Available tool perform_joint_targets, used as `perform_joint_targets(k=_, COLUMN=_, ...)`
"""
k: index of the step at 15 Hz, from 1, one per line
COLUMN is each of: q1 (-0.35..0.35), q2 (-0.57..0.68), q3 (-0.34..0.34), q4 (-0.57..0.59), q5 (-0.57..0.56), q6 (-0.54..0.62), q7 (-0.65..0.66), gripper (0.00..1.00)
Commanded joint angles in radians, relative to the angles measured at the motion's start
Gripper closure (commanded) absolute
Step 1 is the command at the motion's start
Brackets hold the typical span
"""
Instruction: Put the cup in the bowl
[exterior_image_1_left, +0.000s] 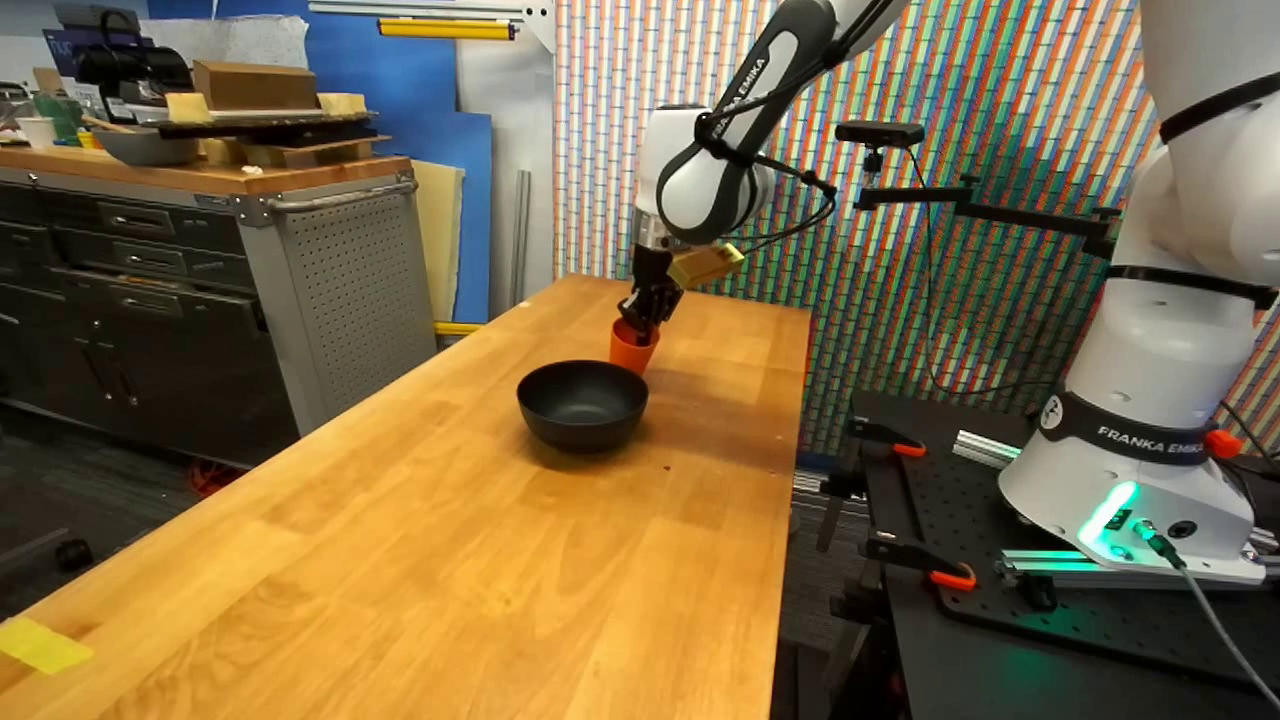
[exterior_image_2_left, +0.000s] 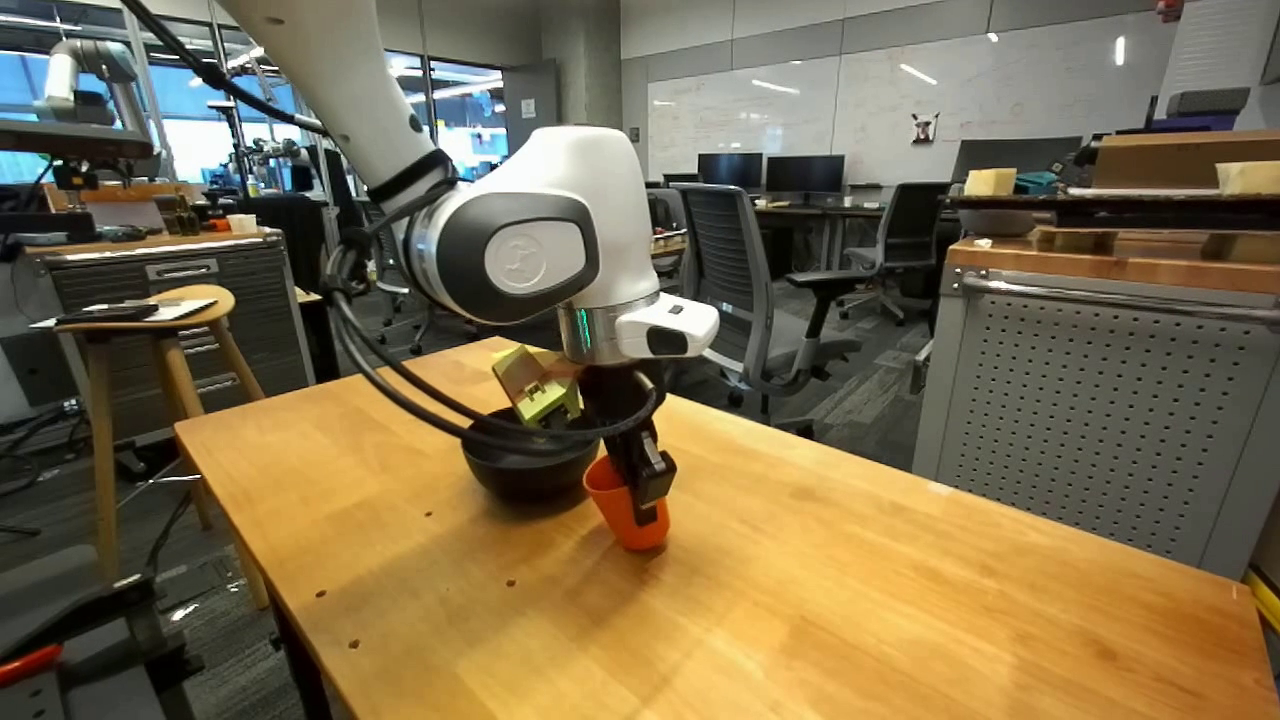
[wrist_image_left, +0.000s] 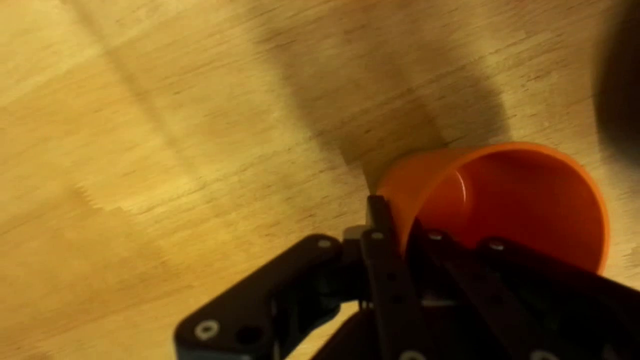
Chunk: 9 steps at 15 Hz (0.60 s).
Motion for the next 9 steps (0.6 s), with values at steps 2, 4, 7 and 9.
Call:
perform_joint_targets(k=2, q1=0.045, q2=-0.077, q3=-0.042, q4=-0.036, q5=-0.032, q6=-0.021, q7=0.014, gripper=0.91)
perform_joint_targets(k=4, q1=0.075, q2=-0.138, q3=-0.052, q4=-0.072, q5=-0.066, q6=-0.050, q7=0.020, gripper=0.91)
perform_joint_targets(k=7, q1=0.128, q2=-0.219, q3=-0.049, q4=-0.121, q5=-0.132, q6=-0.074, q7=0.045, gripper=0.92)
perform_joint_targets(k=9, q1=0.145, q2=-0.260, q3=-0.027, q4=-0.141, q5=-0.154, q6=-0.100, q7=0.057, gripper=0.92)
